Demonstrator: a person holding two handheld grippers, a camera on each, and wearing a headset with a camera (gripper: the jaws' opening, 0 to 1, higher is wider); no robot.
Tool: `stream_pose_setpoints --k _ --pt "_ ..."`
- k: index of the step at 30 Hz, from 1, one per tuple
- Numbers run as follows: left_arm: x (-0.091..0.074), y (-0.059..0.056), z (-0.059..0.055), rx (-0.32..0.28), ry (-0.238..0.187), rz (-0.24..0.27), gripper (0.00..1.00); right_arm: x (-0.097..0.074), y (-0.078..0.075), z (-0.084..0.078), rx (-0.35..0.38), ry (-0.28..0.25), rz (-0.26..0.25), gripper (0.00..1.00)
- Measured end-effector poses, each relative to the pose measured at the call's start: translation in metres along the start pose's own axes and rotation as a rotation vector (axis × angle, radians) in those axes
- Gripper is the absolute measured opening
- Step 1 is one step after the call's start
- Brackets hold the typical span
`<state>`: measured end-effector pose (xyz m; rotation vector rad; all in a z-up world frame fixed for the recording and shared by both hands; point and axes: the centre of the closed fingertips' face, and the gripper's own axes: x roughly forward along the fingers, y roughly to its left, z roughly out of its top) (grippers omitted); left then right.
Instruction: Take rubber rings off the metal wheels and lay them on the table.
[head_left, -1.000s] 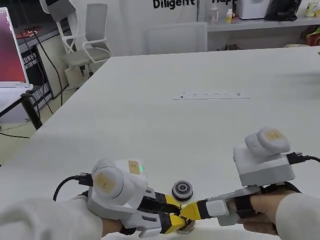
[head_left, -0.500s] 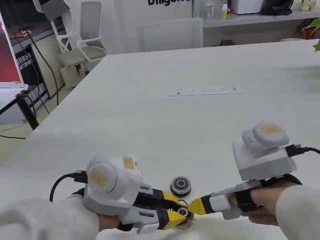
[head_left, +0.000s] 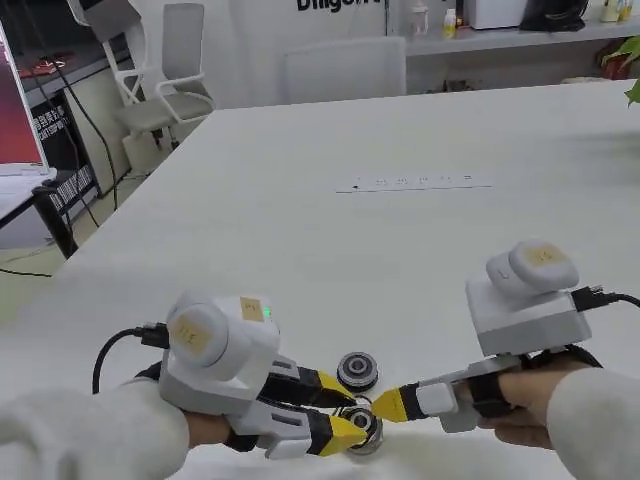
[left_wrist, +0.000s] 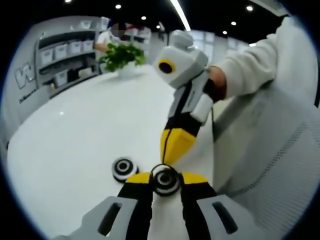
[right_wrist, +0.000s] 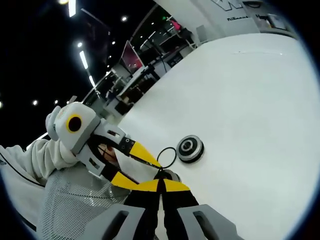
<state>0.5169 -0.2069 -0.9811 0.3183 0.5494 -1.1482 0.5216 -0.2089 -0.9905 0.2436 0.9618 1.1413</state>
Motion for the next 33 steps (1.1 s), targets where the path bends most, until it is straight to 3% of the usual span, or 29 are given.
stream_pose_setpoints --k 5,8,13,17,23,26,33 --pt "-0.013 -0.002 0.02 0.012 -0.052 0.008 0.32 -0.003 -0.001 0.003 -0.001 -0.013 -0.004 0.0" --pt "-0.022 -0.003 0.022 0.09 -0.022 0.01 0.33 -0.007 -0.003 0.008 0.003 -0.033 -0.015 0.0" --pt "-0.044 0.003 0.038 0.085 -0.064 0.048 0.42 -0.015 -0.001 0.021 0.044 -0.1 -0.005 0.0" --pt "-0.064 0.003 0.041 0.078 -0.077 0.077 0.48 -0.023 -0.005 0.029 0.039 -0.139 -0.023 0.0" --pt "-0.105 0.01 0.028 0.059 -0.04 0.161 0.53 -0.029 -0.003 0.032 0.051 -0.162 -0.031 0.0" --pt "-0.126 0.015 0.018 0.059 -0.02 0.229 0.57 -0.029 0.002 0.032 0.032 -0.16 -0.029 0.0" --pt "-0.162 0.015 -0.006 -0.019 -0.028 0.351 0.62 -0.027 0.011 0.032 0.003 -0.155 -0.009 0.0"
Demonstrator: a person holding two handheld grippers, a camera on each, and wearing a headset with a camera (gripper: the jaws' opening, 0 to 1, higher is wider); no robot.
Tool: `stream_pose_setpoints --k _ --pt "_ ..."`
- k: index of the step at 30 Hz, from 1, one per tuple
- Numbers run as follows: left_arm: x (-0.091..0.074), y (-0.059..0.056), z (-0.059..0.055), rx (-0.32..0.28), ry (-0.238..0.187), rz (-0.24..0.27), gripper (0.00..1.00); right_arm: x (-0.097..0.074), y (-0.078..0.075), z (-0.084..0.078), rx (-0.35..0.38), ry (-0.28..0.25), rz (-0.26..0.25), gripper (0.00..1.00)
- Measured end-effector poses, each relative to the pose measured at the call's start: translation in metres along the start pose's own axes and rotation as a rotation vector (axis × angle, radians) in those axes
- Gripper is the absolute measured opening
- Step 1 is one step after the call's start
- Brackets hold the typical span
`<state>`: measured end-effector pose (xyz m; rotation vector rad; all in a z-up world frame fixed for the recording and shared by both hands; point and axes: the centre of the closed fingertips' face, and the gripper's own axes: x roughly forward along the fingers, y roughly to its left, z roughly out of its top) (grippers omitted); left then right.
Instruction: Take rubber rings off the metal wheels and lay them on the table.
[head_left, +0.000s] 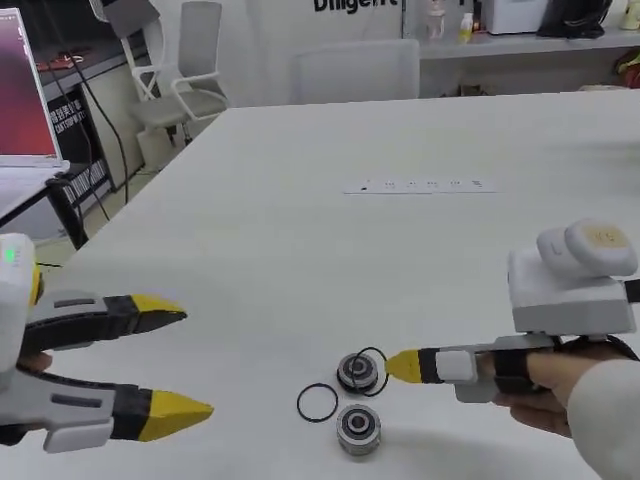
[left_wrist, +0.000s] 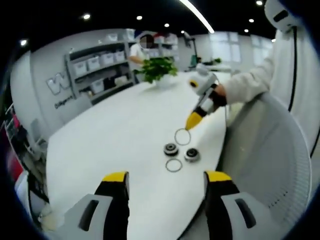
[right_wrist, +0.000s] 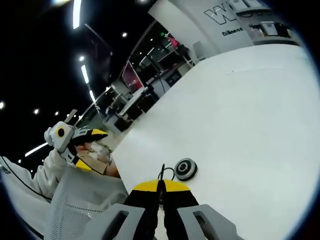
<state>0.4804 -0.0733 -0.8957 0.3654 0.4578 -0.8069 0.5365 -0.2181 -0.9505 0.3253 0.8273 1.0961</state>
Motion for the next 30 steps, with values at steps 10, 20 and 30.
stream_pose_setpoints --k 10,20,30 --pt "0.003 -0.009 -0.013 -0.102 -0.03 0.039 0.64 -0.003 -0.001 0.005 0.0 -0.016 0.012 0.0" --pt "0.02 -0.021 -0.011 -0.12 -0.026 0.005 0.62 -0.008 0.0 0.008 0.002 -0.03 0.005 0.0" --pt "0.019 -0.018 -0.017 -0.157 -0.026 0.023 0.73 -0.01 -0.002 0.012 0.007 -0.036 0.003 0.0"
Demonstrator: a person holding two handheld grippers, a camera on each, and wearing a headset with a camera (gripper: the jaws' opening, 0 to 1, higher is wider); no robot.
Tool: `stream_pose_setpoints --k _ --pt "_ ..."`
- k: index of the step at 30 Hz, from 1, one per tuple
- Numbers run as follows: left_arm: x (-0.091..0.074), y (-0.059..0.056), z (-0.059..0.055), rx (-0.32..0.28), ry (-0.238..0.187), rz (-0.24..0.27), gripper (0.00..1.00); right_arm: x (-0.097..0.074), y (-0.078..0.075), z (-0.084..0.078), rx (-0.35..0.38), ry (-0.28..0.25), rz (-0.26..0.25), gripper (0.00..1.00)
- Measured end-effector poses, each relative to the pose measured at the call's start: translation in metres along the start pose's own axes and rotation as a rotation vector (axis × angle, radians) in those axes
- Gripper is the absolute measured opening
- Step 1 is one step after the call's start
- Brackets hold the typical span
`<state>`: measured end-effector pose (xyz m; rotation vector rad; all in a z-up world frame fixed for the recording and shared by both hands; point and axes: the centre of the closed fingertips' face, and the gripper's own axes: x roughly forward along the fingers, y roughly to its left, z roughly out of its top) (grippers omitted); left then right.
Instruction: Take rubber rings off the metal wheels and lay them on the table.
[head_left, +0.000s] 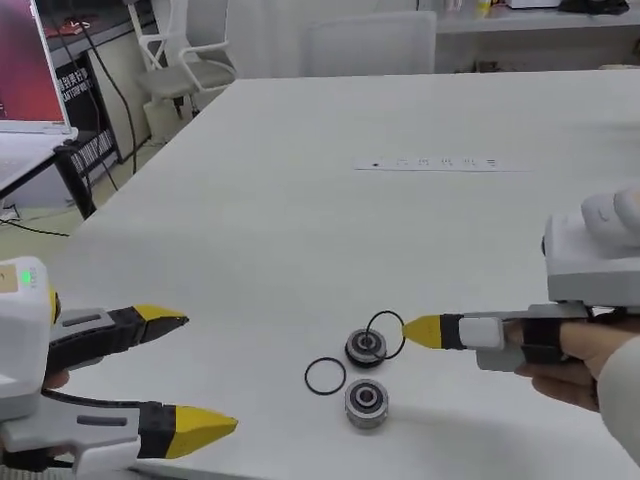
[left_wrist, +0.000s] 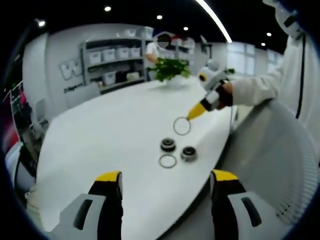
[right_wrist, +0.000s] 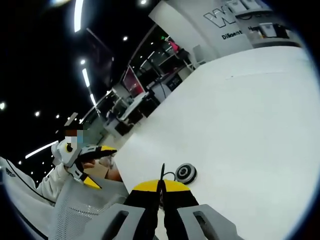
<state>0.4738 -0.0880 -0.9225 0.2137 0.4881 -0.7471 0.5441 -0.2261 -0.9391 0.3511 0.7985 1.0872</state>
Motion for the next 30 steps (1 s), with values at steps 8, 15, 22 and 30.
stream_pose_setpoints --k 8,15,22,30 --pt "0.0 -0.003 0.001 -0.029 -0.021 -0.021 0.73 -0.003 0.0 0.003 0.009 -0.011 -0.005 0.0" --pt "0.0 -0.005 0.002 -0.031 -0.029 -0.039 0.74 -0.002 0.011 0.011 0.001 -0.017 -0.008 0.0" --pt "0.001 -0.011 0.001 -0.001 -0.02 -0.069 0.75 0.013 0.037 0.022 0.063 -0.056 0.063 0.0" --pt "0.002 -0.017 -0.002 0.007 0.001 -0.103 0.75 0.042 0.049 0.004 0.008 0.049 0.042 0.0"
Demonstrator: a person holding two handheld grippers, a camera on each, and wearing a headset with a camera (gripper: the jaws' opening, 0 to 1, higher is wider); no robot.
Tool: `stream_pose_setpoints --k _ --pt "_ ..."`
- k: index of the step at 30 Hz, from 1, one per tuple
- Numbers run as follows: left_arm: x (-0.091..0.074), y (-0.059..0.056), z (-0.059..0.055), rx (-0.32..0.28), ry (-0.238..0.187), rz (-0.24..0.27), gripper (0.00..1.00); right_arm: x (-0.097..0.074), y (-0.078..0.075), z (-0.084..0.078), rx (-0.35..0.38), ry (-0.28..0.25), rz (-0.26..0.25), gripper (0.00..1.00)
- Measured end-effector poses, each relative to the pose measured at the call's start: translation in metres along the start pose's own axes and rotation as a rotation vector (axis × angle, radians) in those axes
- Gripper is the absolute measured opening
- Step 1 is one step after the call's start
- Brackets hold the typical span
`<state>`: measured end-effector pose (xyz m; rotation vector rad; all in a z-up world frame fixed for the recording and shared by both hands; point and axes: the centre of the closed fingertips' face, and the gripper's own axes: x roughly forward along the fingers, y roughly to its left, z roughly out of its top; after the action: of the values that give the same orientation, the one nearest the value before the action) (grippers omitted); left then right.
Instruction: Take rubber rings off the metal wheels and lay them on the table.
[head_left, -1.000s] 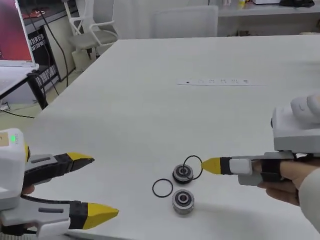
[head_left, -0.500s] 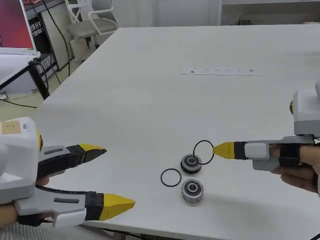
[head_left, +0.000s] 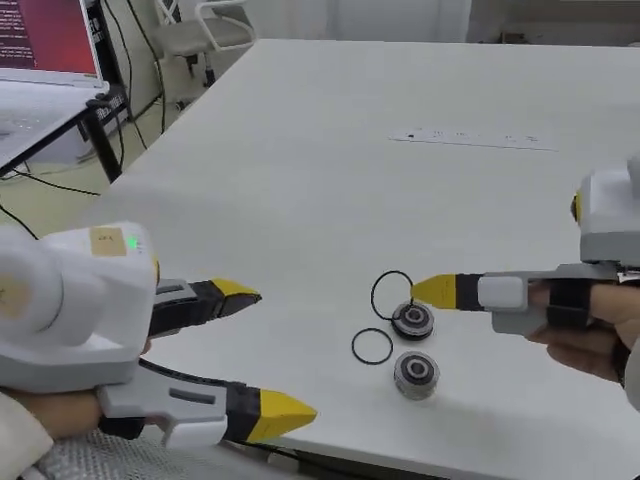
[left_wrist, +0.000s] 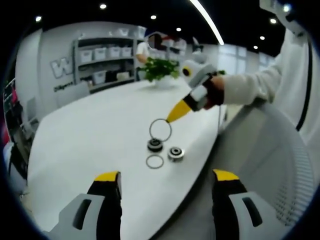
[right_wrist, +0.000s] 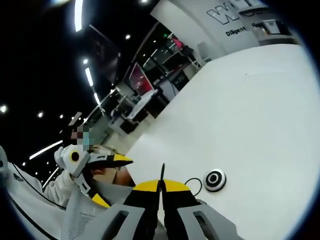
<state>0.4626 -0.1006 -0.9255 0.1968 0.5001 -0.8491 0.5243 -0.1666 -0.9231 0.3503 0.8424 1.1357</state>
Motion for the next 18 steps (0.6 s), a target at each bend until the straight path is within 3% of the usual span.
stream_pose_setpoints --k 9,18 --pt "0.0 0.001 0.001 -0.008 -0.012 -0.005 0.79 0.02 0.004 -0.012 -0.03 0.064 -0.022 0.0" --pt "0.0 0.0 0.002 -0.006 -0.013 -0.012 0.79 0.036 -0.003 -0.016 -0.044 0.097 -0.049 0.0"
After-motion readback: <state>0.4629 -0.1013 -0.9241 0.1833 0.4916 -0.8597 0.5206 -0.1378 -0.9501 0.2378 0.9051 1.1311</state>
